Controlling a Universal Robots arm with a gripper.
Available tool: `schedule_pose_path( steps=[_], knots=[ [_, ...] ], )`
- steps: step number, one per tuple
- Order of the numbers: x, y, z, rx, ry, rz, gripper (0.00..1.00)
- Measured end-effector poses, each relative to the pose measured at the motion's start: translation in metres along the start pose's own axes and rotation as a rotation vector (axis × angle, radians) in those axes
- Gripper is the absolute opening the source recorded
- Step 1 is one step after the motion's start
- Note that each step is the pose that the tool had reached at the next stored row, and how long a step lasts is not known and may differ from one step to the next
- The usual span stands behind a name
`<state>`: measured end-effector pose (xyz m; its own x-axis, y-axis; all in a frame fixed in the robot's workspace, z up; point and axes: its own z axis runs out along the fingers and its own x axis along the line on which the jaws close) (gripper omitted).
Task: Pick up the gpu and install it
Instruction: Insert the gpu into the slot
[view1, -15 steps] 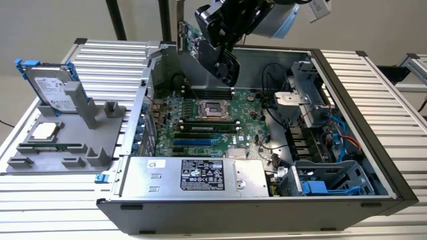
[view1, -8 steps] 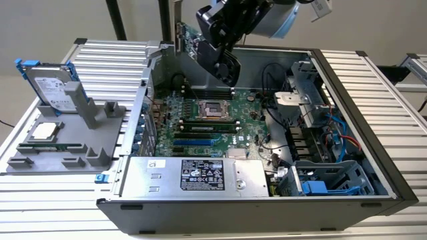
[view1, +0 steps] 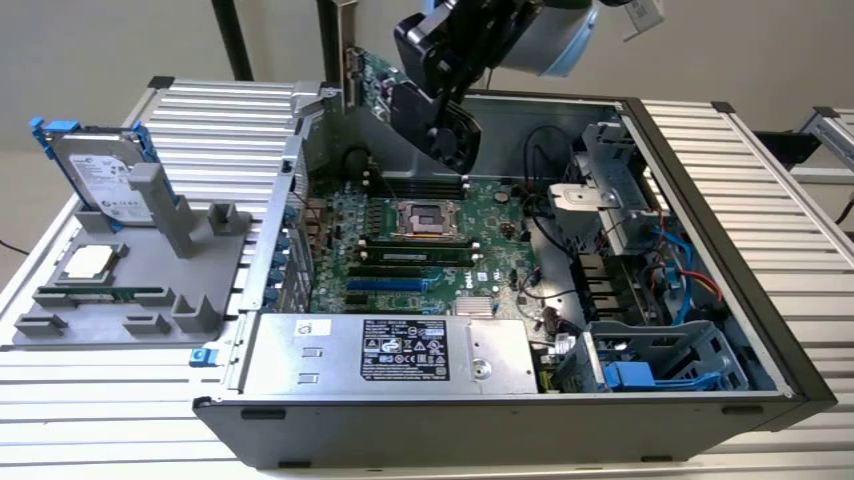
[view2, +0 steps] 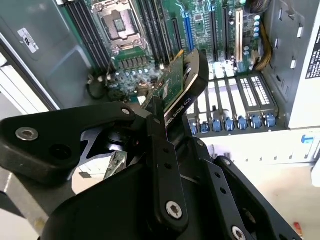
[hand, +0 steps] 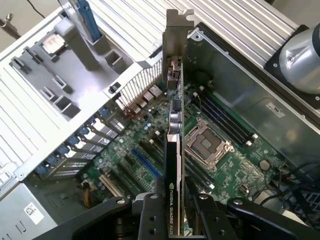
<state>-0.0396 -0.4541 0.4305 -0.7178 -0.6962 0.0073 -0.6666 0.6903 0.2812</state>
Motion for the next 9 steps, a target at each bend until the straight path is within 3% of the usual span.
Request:
schedule_pose_path(
  steps=[9],
  knots=[
    [-0.0001, -0.0001, 0.0000, 0.0005, 0.0184, -0.063, 0.00]
  ],
)
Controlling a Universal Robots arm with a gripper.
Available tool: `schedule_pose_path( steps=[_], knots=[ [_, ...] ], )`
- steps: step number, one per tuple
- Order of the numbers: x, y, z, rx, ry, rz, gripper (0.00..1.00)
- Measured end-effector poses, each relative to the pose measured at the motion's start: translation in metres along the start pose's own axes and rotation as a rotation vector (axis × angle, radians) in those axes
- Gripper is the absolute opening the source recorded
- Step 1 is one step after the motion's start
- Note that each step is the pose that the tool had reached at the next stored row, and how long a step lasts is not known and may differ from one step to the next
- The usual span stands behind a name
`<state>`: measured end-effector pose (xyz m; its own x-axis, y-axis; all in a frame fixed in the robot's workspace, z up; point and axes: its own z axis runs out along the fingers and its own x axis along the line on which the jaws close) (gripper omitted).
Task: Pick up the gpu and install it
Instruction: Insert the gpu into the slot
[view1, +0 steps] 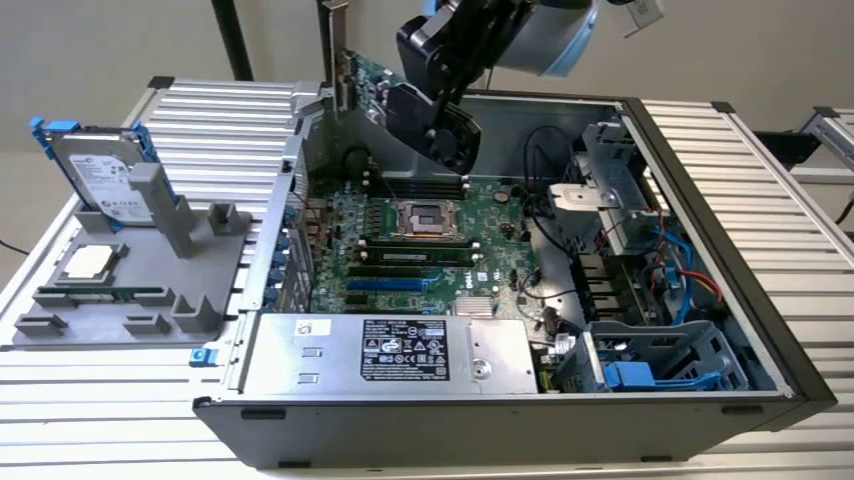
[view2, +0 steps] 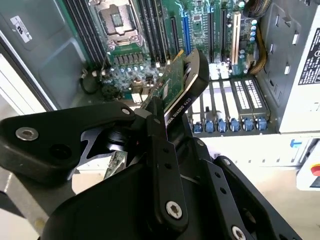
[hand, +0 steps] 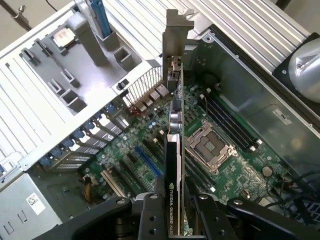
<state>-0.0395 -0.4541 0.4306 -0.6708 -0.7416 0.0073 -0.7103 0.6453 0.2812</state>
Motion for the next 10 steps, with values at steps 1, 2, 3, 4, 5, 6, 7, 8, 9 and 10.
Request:
schedule_pose_path(
  steps=[1, 2, 3, 4, 5, 6, 7, 8, 9, 10],
  knots=[
    [0.0000, 0.0000, 0.0000, 0.0000, 0.0019, -0.007, 0.00],
    [0.0000, 0.0000, 0.0000, 0.0001, 0.0040, -0.014, 0.00],
    [0.0000, 0.0000, 0.0000, 0.0002, 0.0060, -0.021, 0.00],
    [-0.0001, -0.0001, 0.0000, 0.0002, 0.0082, -0.028, 0.00],
    [-0.0001, -0.0001, 0.0000, 0.0003, 0.0102, -0.035, 0.00],
    [-0.0001, -0.0001, 0.0000, 0.0003, 0.0122, -0.042, 0.00],
    [-0.0001, -0.0001, 0.0000, 0.0004, 0.0143, -0.049, 0.00],
    [-0.0001, -0.0001, -0.0001, 0.0005, 0.0166, -0.056, 0.00],
    [-0.0002, -0.0002, 0.0000, 0.0005, 0.0184, -0.063, 0.00],
    [-0.0002, -0.0002, -0.0001, 0.0005, 0.0205, -0.070, 0.00]
  ],
)
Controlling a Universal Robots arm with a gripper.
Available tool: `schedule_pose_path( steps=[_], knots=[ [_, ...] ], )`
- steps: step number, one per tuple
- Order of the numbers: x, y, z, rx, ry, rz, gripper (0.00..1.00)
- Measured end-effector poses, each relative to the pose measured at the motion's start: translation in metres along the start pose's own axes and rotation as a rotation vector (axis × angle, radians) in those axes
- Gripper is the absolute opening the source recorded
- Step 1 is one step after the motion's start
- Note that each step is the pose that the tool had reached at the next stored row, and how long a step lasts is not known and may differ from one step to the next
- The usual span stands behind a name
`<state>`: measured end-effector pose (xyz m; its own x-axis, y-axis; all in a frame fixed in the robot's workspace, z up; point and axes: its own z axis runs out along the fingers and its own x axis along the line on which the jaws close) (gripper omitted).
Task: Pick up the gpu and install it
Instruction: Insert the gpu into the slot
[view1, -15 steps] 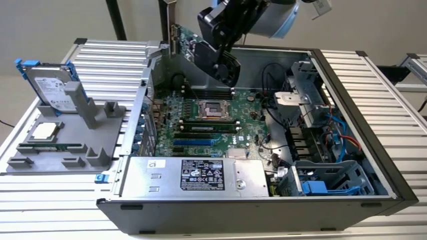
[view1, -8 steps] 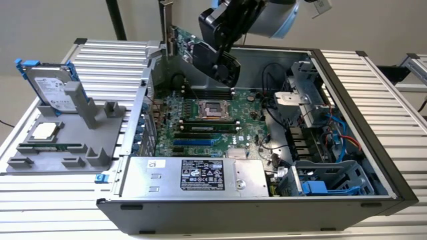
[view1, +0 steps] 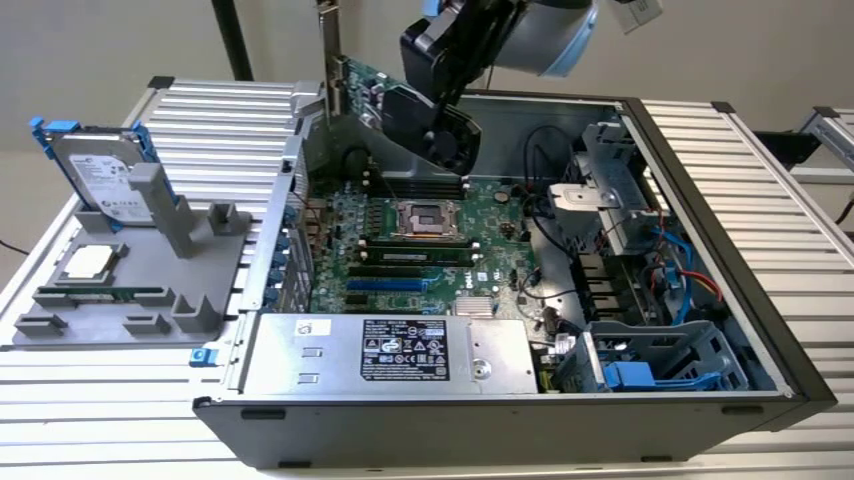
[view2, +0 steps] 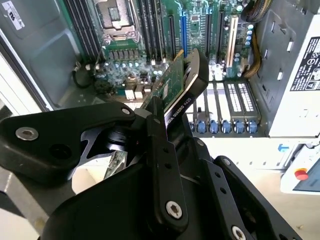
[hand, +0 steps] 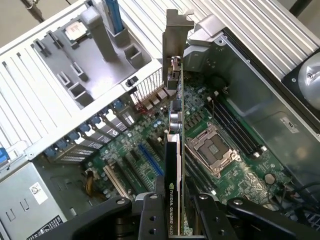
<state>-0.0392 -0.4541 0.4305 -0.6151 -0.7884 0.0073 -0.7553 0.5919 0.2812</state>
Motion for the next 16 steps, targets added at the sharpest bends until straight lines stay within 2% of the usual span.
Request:
schedule_pose_path(
  steps=[10, 16],
  knots=[
    [-0.0003, -0.0004, -0.0001, 0.0006, 0.0212, -0.072, 0.00],
    [-0.0004, -0.0006, -0.0001, 0.0009, 0.0365, -0.125, 0.00]
  ],
)
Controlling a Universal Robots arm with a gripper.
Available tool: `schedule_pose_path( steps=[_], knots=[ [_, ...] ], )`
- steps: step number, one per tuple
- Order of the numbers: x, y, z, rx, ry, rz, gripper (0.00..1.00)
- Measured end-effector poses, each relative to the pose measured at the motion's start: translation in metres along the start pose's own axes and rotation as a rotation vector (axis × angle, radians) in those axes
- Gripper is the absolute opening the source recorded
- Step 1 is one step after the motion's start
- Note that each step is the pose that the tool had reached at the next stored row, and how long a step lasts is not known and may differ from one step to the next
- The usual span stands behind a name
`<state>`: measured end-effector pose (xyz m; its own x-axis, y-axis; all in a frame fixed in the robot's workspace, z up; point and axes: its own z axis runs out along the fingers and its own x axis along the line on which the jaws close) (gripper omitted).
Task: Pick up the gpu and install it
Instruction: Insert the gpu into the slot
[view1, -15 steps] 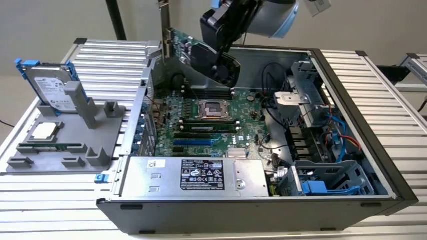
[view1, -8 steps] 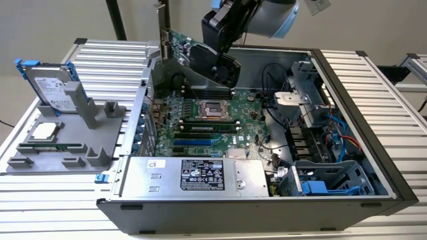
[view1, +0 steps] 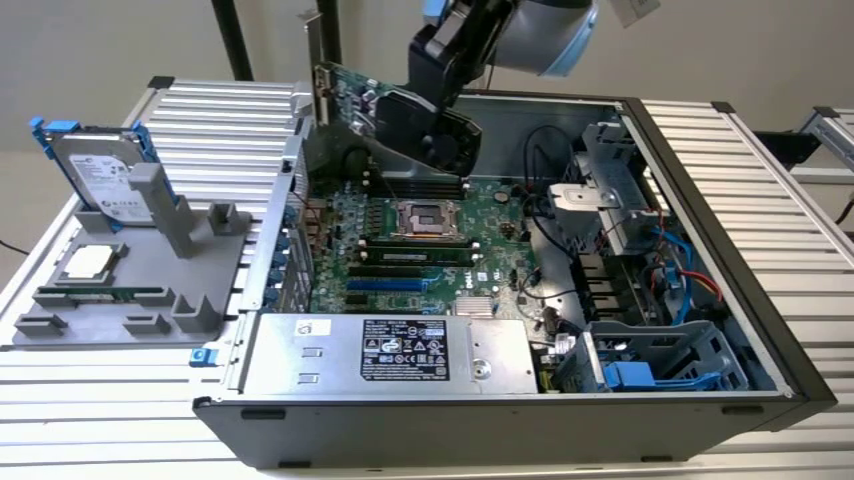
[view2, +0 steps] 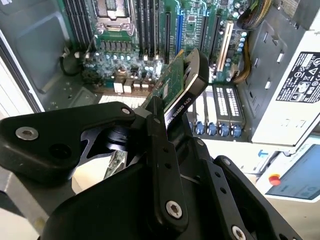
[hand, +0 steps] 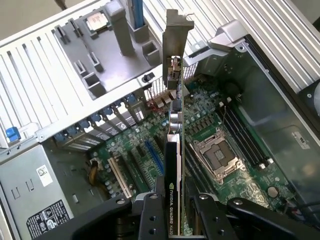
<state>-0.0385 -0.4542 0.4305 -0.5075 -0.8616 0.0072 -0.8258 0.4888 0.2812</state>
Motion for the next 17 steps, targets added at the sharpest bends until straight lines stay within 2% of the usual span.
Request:
schedule_pose_path(
  steps=[9, 17],
  knots=[
    [0.0000, 0.0000, 0.0000, 0.0007, 0.0257, -0.088, 0.00],
    [0.0000, 0.0001, -0.0004, 0.0011, 0.0436, -0.148, 0.00]
  ],
)
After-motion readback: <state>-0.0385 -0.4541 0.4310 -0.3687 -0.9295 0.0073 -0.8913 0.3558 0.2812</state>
